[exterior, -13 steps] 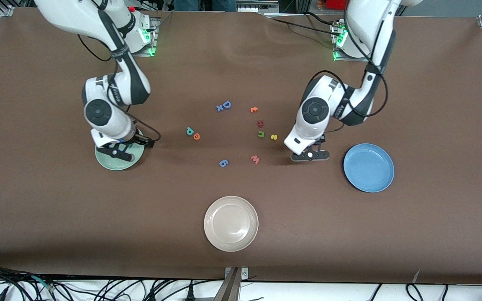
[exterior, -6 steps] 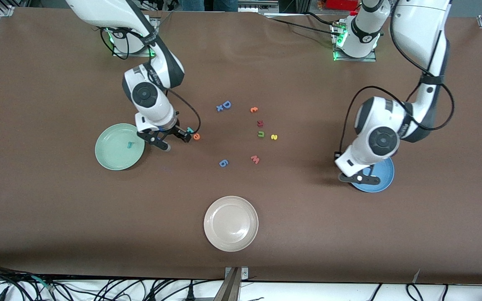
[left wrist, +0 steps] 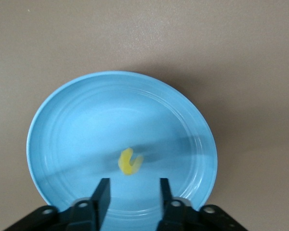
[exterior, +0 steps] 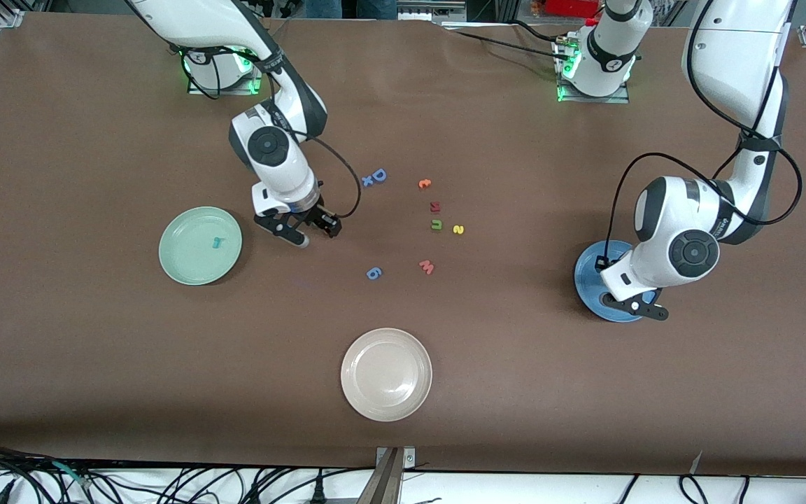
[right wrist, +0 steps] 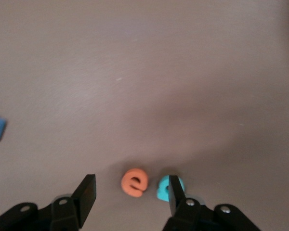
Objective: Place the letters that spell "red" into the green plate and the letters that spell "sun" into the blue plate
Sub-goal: 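Grasp the orange e with the right gripper while the left gripper releases the u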
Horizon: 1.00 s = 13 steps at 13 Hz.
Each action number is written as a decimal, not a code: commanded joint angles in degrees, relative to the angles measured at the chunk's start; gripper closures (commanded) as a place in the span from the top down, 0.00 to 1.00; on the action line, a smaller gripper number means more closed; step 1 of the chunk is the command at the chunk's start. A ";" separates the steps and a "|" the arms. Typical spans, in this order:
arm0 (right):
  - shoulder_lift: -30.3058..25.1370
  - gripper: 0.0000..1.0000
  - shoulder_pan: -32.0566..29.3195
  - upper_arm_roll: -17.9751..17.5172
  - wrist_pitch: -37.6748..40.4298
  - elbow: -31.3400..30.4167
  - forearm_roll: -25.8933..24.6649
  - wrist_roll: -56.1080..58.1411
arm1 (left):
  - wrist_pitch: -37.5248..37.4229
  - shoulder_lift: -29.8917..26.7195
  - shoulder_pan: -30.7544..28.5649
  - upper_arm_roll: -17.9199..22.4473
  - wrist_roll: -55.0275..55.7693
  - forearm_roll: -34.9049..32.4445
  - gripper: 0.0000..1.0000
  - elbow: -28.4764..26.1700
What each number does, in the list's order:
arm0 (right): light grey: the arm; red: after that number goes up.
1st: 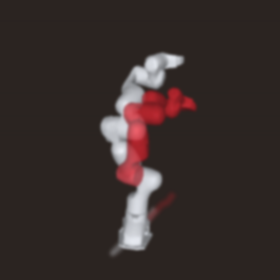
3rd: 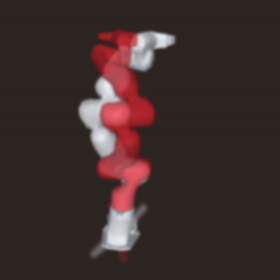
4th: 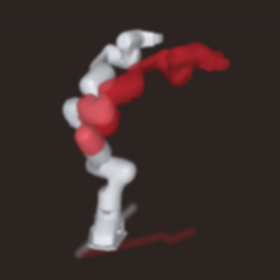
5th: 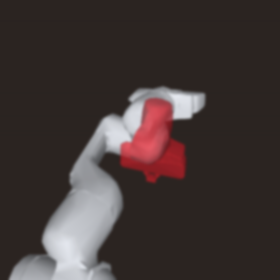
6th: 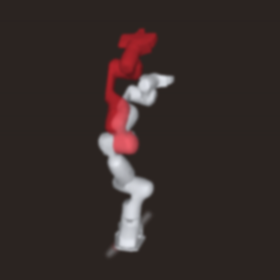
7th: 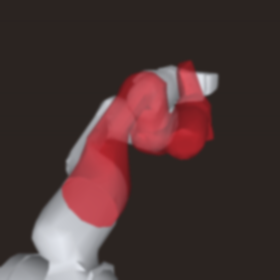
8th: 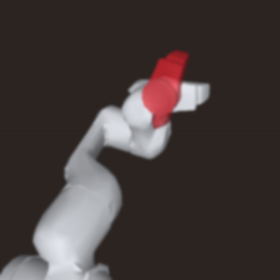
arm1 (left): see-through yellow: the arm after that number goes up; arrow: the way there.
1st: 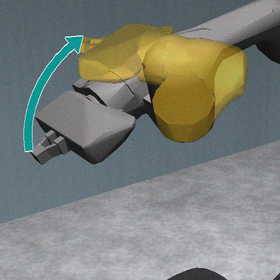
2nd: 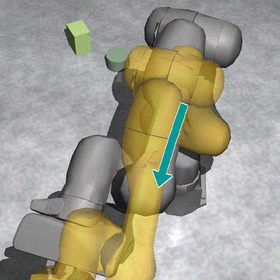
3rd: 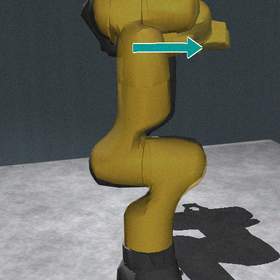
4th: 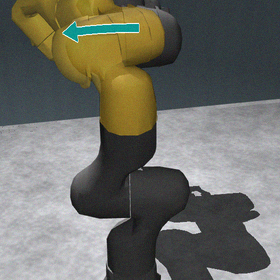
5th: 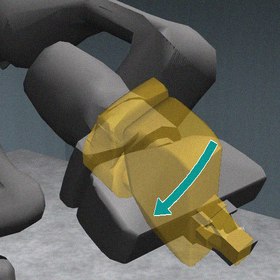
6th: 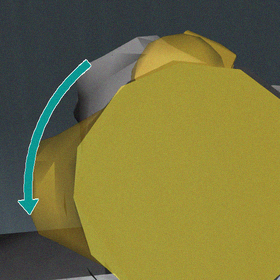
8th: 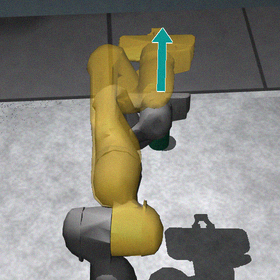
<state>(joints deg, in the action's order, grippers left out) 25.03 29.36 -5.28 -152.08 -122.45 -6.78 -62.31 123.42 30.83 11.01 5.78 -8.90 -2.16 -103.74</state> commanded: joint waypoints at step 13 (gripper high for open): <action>3.97 0.57 1.49 0.19 -1.55 0.45 -26.89 15.28 | 12.19 -3.06 10.68 -16.24 36.72 0.88 1.00 -7.35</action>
<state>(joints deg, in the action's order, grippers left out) 28.23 30.90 -5.20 -152.78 -122.40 -32.43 -48.31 133.37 29.56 18.62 -10.77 20.80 3.07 -107.84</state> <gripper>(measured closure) 0.352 0.000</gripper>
